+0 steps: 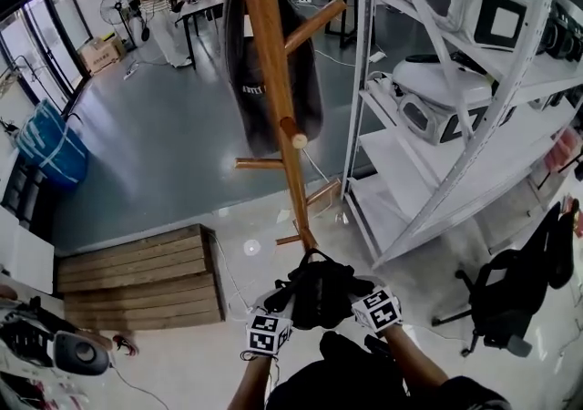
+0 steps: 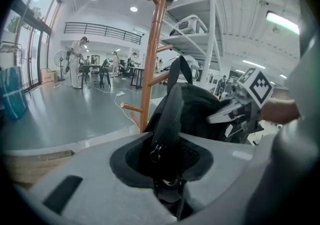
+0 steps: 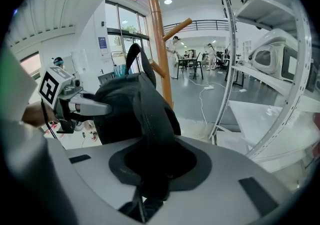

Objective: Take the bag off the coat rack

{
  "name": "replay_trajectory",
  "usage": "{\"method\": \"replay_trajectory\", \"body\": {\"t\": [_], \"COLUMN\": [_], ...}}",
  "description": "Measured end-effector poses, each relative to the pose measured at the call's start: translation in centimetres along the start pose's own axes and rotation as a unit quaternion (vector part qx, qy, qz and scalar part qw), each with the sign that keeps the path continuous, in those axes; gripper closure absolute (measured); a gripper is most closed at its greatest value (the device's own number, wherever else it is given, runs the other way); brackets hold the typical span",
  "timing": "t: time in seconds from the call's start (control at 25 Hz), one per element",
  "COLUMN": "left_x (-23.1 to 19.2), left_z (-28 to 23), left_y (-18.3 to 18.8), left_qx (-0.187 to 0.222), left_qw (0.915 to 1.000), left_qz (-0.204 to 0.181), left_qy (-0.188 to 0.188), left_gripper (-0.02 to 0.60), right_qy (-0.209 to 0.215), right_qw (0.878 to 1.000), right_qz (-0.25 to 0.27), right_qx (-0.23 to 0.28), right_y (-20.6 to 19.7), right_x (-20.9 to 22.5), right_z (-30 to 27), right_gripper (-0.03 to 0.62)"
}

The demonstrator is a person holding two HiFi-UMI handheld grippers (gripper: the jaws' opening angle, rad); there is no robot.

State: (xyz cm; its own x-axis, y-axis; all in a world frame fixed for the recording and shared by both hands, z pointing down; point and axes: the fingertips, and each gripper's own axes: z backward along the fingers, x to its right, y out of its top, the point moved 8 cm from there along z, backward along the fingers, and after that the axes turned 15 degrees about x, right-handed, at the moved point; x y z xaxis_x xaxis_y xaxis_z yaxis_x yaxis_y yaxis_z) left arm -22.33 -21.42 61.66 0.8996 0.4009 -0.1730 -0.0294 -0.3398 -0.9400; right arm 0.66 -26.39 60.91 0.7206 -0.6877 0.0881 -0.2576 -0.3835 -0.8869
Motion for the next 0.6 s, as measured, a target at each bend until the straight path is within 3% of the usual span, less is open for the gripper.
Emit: {"method": "replay_trajectory", "body": {"t": [0.6], "left_x": [5.0], "left_z": [8.6], "left_y": [-0.8], "left_qx": [0.029], "left_qw": [0.9995], "left_qz": [0.0], "left_qy": [-0.013], "left_gripper": [0.486], "right_qy": [-0.012], "right_qw": [1.0], "right_qz": [0.008], "right_qx": [0.022], "right_y": [-1.5], "right_x": [-6.5], "right_z": [8.1], "right_gripper": [0.514]}}
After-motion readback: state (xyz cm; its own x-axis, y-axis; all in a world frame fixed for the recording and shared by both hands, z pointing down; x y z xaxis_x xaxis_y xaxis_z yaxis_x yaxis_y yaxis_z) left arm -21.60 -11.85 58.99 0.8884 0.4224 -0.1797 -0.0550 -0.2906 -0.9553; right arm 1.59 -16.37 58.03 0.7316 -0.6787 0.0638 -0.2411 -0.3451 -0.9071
